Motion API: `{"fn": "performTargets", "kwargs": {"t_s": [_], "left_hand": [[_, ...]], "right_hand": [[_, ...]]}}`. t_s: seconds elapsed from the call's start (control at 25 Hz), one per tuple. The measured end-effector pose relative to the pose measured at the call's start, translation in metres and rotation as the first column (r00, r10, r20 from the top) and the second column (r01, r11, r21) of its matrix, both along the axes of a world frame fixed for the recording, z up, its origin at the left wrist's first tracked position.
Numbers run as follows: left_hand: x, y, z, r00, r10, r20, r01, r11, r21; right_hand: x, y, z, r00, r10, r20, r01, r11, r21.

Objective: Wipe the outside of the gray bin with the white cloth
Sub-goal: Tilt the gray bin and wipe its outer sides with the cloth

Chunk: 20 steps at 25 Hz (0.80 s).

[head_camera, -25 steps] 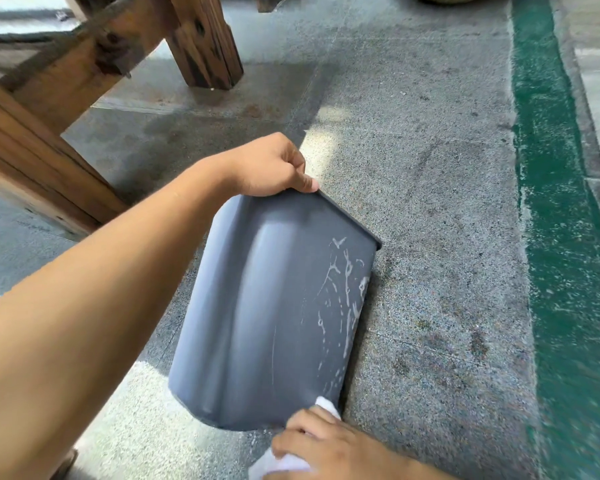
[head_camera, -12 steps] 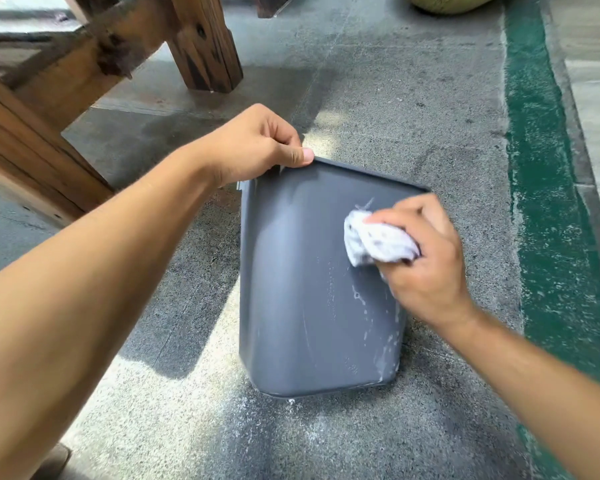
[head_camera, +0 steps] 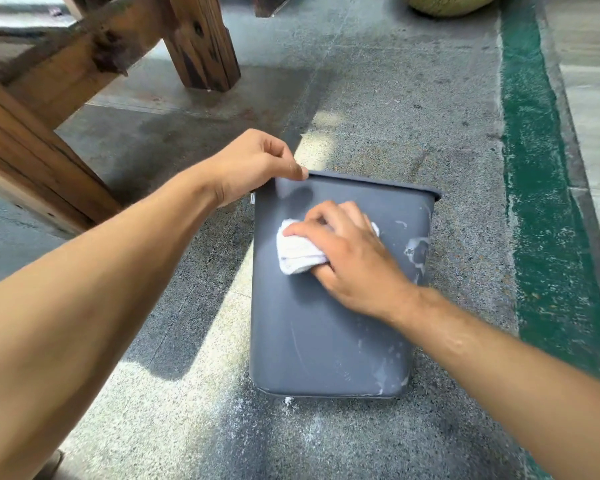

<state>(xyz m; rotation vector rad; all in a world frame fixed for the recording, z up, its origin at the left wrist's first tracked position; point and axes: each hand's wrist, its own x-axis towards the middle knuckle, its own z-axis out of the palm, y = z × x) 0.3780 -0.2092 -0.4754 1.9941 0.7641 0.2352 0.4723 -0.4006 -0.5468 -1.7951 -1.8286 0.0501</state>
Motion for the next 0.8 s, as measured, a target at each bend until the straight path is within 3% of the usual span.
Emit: {"fn": "performTargets", "kwargs": {"t_s": [0.12,0.24,0.4,0.52,0.6,0.68,0.8], "left_hand": [[-0.004,0.001,-0.002,0.998,-0.003,-0.063,0.007,0.998,0.064],[0.000,0.000,0.000,0.997,-0.017,-0.076,0.024,0.996,0.087],[0.011,-0.005,0.006,0.995,-0.062,-0.081,0.071,0.991,0.113],[0.014,-0.009,0.008,0.992,-0.096,-0.081,0.107,0.983,0.148],[0.015,-0.009,0.009,0.992,-0.113,-0.061,0.121,0.983,0.137],[0.016,-0.009,0.010,0.991,-0.120,-0.051,0.125,0.984,0.129],[0.020,-0.011,0.012,0.993,-0.111,-0.041,0.115,0.988,0.106]], "right_hand": [[-0.028,-0.033,-0.023,0.976,0.181,0.117,-0.175,0.983,-0.057],[-0.054,-0.077,-0.051,0.869,0.444,0.218,-0.399,0.890,-0.221],[-0.066,-0.117,-0.089,0.774,0.585,0.241,-0.490,0.795,-0.356],[-0.047,-0.123,-0.067,0.851,0.507,0.133,-0.458,0.843,-0.281],[-0.026,-0.110,-0.035,0.920,0.392,0.021,-0.387,0.913,-0.131],[-0.004,-0.081,-0.006,0.973,0.224,-0.054,-0.223,0.975,0.022],[0.024,-0.024,0.028,0.996,-0.031,-0.085,0.044,0.987,0.156]]}}
